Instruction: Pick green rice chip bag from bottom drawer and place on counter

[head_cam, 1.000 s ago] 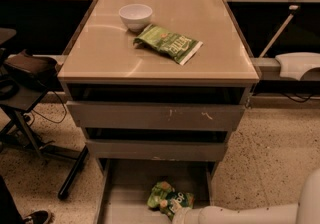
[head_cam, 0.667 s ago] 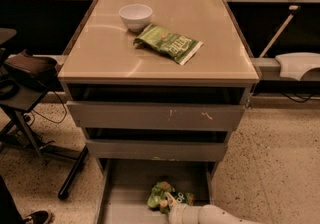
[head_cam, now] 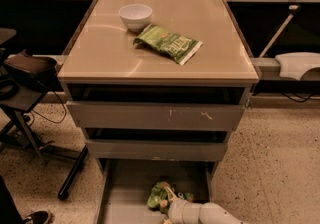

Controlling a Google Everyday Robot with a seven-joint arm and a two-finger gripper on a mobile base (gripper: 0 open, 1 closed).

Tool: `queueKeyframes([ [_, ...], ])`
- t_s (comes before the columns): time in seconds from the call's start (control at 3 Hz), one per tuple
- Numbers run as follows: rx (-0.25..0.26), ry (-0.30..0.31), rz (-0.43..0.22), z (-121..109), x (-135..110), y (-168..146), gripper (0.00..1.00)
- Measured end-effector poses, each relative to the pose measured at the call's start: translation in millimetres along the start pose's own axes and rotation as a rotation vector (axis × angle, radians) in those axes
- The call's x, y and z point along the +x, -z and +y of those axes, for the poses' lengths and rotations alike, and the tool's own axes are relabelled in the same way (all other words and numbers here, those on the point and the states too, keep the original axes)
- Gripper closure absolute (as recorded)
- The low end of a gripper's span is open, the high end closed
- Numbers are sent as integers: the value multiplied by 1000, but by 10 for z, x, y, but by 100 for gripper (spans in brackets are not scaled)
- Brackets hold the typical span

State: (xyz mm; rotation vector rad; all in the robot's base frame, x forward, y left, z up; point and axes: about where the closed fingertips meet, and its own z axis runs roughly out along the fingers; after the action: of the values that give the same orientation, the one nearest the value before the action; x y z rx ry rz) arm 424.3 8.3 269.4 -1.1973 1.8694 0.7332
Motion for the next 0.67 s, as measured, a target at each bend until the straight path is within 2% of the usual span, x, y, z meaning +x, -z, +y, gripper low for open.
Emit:
queueKeyframes([
  [0.33, 87, 65, -35, -421, -318, 6, 0],
  [0.67, 91, 65, -38, -437, -328, 6, 0],
])
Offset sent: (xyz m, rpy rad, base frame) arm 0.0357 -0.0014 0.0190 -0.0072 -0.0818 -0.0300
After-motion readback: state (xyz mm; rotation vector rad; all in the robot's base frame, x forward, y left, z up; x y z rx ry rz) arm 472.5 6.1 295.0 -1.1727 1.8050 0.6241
